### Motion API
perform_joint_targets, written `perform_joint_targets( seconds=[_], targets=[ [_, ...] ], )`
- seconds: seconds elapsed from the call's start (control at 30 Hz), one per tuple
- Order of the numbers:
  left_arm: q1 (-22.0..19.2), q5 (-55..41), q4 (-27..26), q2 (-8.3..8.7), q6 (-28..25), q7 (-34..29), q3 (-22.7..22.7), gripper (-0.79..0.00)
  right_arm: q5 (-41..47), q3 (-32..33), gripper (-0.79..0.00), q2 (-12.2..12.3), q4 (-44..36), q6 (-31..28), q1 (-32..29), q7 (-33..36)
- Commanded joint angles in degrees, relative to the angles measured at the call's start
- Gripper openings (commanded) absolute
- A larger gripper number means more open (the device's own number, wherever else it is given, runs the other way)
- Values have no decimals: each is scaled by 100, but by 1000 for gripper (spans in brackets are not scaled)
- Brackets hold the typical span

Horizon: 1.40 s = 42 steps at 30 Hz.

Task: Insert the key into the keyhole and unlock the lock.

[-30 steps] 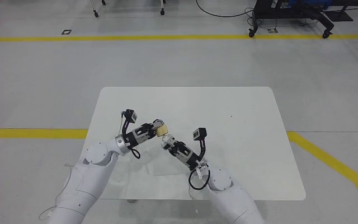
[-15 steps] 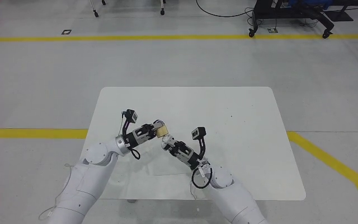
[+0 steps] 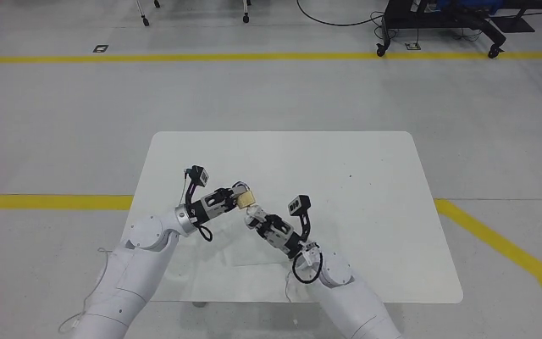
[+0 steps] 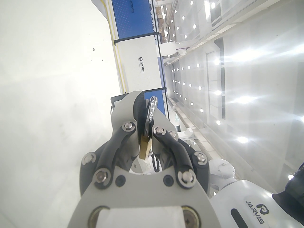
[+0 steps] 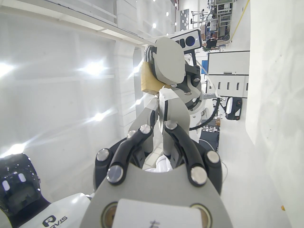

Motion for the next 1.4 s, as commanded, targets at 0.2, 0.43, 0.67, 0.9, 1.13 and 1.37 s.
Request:
perform_joint_targets(
  seconds=[0.2,0.43,0.67,0.9,1.13,1.37],
  targets=[
    [159,97,-276,19,101,220,-46,-785,596,42,-785,-51,87,424,30,198],
    [264,136,-460,41,-48,300,-130,-785,1432,138,-785,-100,183,988,37,568],
    [331,159,-552,53,-249,345,-184,-785,1990,265,-785,-123,246,1380,17,888],
    [370,219,-608,61,-395,327,-191,-785,2220,336,-785,-135,299,1782,37,1092],
    [374,244,-605,65,-383,349,-192,-785,1916,498,-785,-99,152,1486,-40,1093],
    [357,398,-593,73,-387,372,-175,-785,1096,718,0,-12,-181,737,-250,1047]
  ],
)
